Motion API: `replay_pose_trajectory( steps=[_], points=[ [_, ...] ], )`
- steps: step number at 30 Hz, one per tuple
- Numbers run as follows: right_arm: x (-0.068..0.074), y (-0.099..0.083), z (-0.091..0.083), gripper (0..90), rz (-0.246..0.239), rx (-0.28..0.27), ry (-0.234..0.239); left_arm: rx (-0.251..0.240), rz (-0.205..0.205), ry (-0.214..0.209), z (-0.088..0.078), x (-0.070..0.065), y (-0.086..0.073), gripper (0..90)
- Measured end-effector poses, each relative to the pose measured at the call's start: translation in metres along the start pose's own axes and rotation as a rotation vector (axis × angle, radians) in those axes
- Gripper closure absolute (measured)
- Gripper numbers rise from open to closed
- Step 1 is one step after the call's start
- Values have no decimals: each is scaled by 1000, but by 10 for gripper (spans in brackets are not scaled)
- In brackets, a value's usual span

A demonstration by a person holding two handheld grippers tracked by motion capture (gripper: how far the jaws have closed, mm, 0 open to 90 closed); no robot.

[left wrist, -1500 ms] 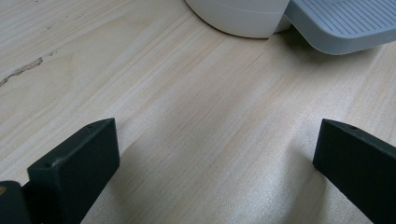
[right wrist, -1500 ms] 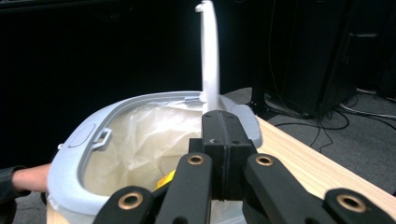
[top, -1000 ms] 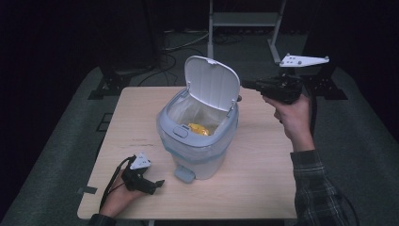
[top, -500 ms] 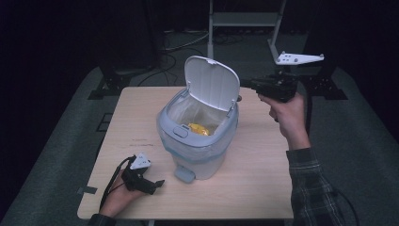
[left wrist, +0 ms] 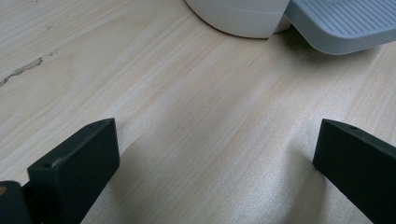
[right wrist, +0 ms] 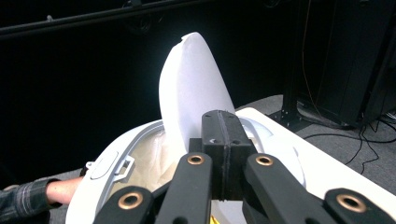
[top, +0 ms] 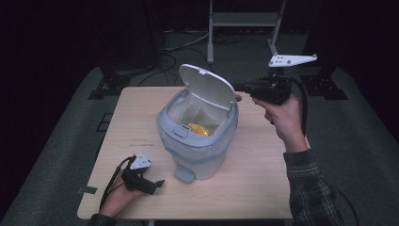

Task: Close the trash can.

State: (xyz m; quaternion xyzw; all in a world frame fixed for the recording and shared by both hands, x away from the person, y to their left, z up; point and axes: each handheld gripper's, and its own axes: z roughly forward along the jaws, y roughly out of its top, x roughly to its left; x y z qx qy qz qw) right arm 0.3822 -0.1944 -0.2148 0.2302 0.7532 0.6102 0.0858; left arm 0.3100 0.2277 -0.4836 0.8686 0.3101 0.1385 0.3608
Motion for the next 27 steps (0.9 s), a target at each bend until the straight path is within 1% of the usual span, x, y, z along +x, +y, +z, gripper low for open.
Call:
replay_pose_trajectory(
  steps=[6,15,27],
  points=[
    [9,-1,6,900,-16,7,25,0,0,0,0,0,0,0],
    [17,-5,18,900,-26,23,68,0,0,0,0,0,0,0],
    [28,-6,35,900,-56,58,100,0,0,0,0,0,0,0]
  ],
)
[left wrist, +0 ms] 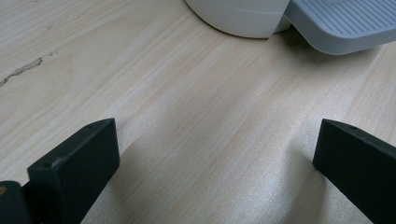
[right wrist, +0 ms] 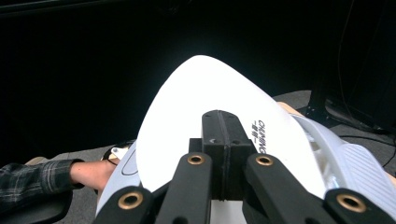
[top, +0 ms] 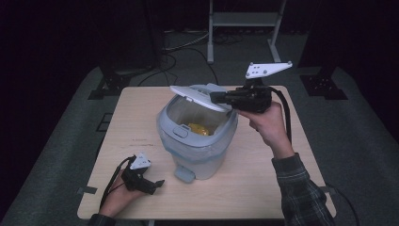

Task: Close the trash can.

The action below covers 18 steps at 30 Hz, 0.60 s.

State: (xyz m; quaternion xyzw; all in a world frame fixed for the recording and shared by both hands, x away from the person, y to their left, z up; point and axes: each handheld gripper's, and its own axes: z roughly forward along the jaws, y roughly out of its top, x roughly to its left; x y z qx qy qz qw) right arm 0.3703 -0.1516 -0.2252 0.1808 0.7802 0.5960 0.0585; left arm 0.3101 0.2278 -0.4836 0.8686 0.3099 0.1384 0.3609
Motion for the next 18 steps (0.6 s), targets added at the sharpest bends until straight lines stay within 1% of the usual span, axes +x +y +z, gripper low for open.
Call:
replay_pose_trajectory(
  steps=[9,18],
  points=[
    [8,-1,15,900,-22,29,23,0,0,0,0,0,0,0],
    [16,-1,30,899,-52,63,30,0,0,1,0,0,0,0]
  ],
)
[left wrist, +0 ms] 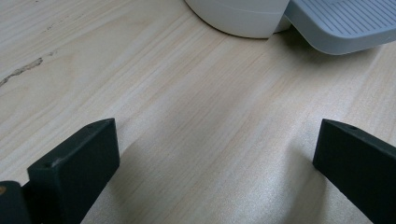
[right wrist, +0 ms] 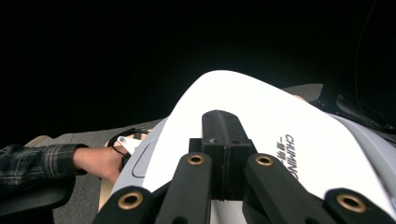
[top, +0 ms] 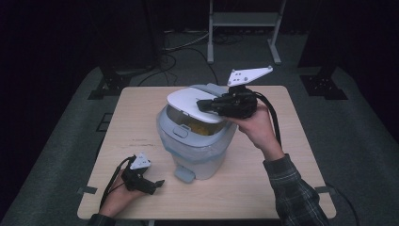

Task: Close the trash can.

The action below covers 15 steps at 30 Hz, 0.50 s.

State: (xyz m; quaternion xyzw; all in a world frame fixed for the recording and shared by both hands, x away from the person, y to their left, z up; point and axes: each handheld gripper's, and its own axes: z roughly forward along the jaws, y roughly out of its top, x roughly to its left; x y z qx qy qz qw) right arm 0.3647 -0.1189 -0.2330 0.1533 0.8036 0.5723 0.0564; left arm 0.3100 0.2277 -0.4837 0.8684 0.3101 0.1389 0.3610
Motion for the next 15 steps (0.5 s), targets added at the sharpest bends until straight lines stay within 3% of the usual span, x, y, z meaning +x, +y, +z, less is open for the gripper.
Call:
replay_pose_trajectory(
  steps=[15],
  points=[
    [12,-1,24,899,-27,78,13,0,0,0,0,0,0,0]
  ],
)
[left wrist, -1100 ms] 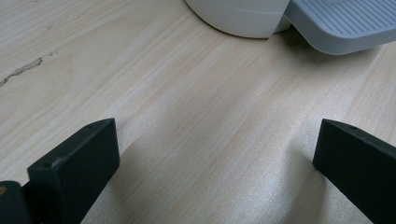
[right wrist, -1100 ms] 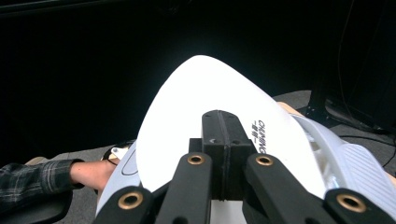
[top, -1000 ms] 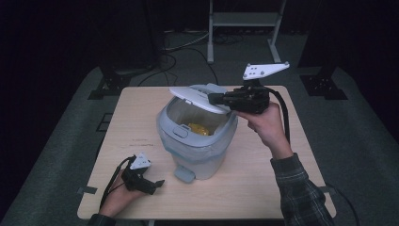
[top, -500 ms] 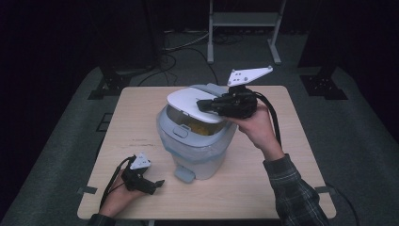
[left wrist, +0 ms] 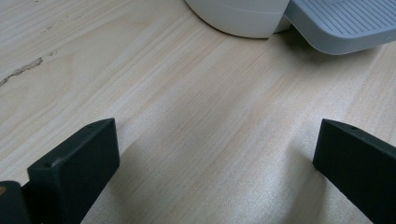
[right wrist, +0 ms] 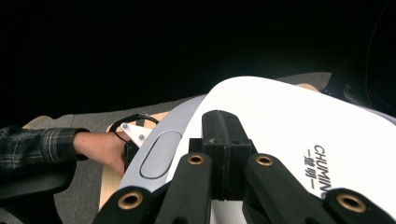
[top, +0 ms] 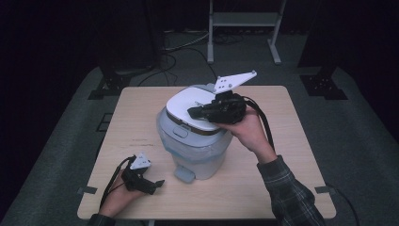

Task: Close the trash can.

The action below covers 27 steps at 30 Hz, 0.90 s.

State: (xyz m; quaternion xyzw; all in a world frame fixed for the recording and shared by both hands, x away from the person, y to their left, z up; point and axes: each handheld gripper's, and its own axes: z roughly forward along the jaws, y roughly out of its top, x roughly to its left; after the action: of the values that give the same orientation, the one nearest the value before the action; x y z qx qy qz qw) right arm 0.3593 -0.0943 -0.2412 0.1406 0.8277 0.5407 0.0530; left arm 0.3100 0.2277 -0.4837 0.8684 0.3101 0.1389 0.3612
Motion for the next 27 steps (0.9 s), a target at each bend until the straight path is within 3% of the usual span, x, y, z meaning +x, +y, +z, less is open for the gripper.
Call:
replay_pose_trajectory(
  steps=[16,27],
  points=[
    [9,-4,15,899,-54,62,2,0,0,0,0,0,0,0],
    [12,-6,18,900,-43,79,-16,1,5,-5,0,0,0,0]
  ],
)
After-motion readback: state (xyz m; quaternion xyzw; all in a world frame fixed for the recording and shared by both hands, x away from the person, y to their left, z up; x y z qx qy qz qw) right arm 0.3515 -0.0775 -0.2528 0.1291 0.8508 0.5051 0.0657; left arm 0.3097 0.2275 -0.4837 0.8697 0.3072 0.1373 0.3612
